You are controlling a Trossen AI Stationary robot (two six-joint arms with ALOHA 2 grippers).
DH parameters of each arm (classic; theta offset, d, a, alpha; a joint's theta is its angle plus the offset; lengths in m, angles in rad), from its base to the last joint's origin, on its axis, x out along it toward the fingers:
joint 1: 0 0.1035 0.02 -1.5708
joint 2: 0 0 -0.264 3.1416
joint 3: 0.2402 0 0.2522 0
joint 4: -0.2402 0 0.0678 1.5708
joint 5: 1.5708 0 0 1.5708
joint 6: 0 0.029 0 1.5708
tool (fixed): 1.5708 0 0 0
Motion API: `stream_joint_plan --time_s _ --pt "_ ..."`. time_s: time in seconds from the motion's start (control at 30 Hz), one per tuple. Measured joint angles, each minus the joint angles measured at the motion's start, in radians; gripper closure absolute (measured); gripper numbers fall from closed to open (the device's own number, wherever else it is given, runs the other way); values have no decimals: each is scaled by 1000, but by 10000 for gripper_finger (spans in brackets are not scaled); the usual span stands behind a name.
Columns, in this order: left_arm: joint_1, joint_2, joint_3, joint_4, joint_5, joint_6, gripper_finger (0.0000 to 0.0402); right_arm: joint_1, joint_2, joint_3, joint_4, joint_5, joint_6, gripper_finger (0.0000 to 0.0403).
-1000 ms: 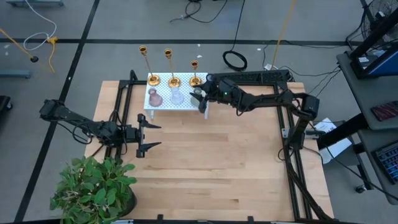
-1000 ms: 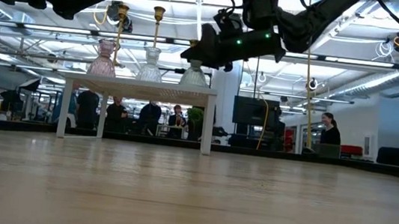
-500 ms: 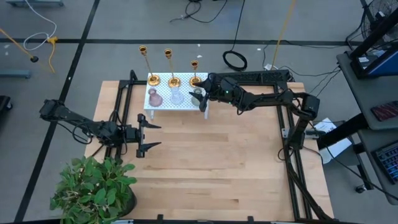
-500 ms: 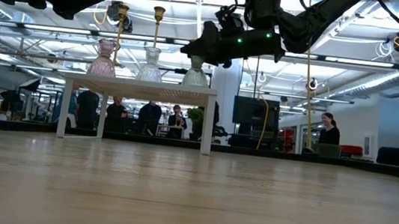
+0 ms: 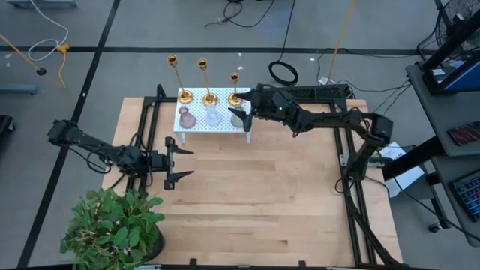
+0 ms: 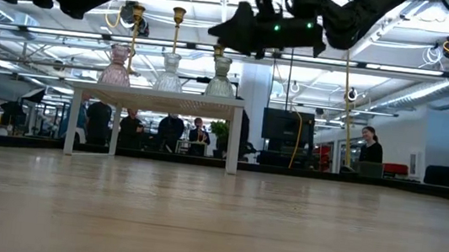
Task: Pick & Place candle stick holders
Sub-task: Return to Home Position
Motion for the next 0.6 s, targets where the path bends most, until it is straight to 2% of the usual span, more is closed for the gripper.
stream_joint_plan --time_s 0.2,0.33,0.43,0.53,0.6 --pt "0 0 0 28 0 42 92 38 -130 -1 -190 -113 -40 150" --pt "0 -4 0 44 0 55 103 77 -239 -1 -439 -110 -106 174" --pt "0 -19 4 35 -1 56 140 106 -327 -27 -546 -110 -128 209" --pt "0 -35 27 24 -6 49 190 128 -427 -97 -570 -111 -118 255" --pt "0 -42 56 -7 -44 38 227 136 -503 -160 -565 -110 -100 289"
